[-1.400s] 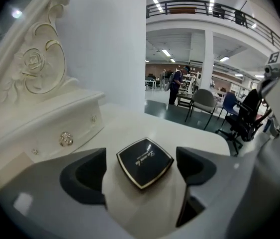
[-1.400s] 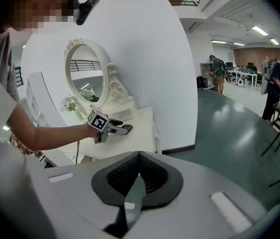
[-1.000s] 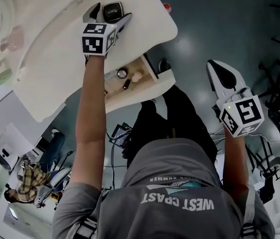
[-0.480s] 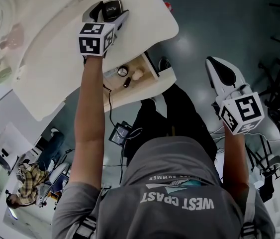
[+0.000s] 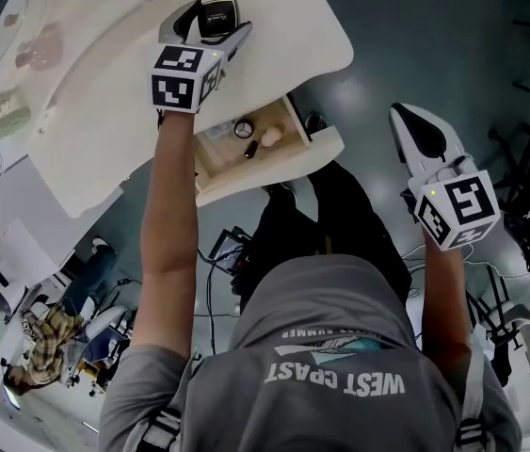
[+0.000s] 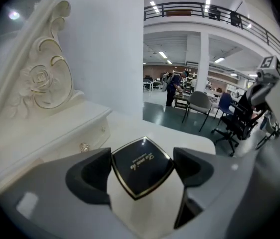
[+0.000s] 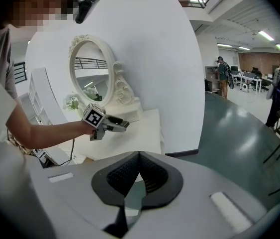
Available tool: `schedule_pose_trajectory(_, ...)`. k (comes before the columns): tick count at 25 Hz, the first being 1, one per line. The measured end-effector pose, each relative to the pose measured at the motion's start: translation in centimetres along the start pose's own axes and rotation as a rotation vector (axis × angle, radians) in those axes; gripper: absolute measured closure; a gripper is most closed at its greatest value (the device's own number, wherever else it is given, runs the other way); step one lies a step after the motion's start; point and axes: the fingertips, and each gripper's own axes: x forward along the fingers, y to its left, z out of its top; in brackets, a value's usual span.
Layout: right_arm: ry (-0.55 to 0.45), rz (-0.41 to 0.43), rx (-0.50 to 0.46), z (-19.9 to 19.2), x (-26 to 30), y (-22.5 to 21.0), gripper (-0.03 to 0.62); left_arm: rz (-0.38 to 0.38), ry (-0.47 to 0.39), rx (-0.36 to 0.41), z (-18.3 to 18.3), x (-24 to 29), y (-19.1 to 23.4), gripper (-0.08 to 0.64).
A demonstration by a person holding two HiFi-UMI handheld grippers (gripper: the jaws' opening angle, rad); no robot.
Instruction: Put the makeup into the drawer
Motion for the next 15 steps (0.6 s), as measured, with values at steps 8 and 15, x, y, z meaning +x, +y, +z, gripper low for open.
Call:
schedule_pose_trajectory(8, -0.010, 0.037, -0.047, 1.5, 0.4, 3.6, 0.591, 0.012, -0.017, -0.004, -1.2, -5.5, 0.4, 0.172)
schedule_pose_trajectory(15, -0.016, 0.076, -0.095, 2.7, 1.3, 7.3, 0.590, 0.015, -0.017, -0.014, -3.7, -10.0, 0.5, 0.172)
